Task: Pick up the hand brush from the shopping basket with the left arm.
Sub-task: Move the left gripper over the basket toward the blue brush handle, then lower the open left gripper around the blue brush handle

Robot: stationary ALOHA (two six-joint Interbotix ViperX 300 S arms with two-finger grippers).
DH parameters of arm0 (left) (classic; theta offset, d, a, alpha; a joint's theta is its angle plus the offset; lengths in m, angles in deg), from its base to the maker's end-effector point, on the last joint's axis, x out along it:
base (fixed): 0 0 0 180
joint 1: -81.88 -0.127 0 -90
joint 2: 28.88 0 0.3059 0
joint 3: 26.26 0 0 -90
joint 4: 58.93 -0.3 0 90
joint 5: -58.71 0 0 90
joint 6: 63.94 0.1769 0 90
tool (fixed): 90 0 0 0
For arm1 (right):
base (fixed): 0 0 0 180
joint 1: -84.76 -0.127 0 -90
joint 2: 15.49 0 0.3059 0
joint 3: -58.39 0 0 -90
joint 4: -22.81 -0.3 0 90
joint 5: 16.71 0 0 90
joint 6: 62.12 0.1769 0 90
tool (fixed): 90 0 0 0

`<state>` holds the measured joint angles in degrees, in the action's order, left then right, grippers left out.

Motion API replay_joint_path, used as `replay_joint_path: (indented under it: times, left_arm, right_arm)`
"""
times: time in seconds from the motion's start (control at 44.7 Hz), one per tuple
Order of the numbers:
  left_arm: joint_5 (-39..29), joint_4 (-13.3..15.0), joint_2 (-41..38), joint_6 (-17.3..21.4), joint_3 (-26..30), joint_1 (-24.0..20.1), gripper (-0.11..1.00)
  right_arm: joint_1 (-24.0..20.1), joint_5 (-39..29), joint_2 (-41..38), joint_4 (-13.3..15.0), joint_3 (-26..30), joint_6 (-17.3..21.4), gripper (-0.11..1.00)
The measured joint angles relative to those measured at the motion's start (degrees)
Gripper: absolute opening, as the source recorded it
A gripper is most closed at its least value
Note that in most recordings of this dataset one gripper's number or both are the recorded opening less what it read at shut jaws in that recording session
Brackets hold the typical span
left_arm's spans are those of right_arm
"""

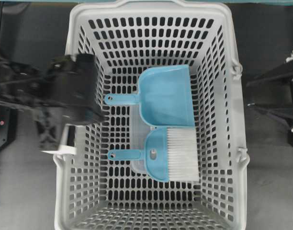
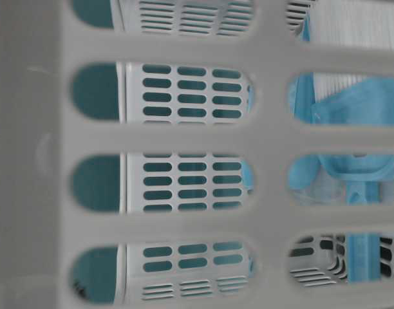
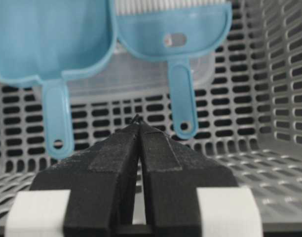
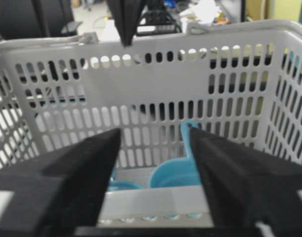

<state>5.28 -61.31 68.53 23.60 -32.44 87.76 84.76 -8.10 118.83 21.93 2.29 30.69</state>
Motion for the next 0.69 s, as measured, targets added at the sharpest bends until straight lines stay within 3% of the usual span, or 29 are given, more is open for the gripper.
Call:
replay_joint_path:
  times: [0.09, 0.381, 0.425, 0.694]
  left_arm:
    - [-1.3, 0.0, -2.1, -0.8, 1.2, 0.1, 0.04]
    - [-2.2, 0.0, -9.1, -5.8, 3.7, 1.7, 0.8]
    - [-2.3, 0.0, -10.5, -6.4, 4.0, 2.2, 0.87]
    - [-2.3, 0.0, -18.8, -7.5, 6.0, 4.2, 0.9]
  right_arm:
    - [0.0, 0.0, 0.0, 0.0, -0.1, 0.0, 0.7]
    - [0.0, 0.0, 0.0, 0.0, 0.0, 0.0, 0.71]
    - [0.0, 0.0, 0.0, 0.0, -0.1, 0.0, 0.71]
    - [0.0, 0.0, 0.0, -0.1, 0.0, -0.4, 0.71]
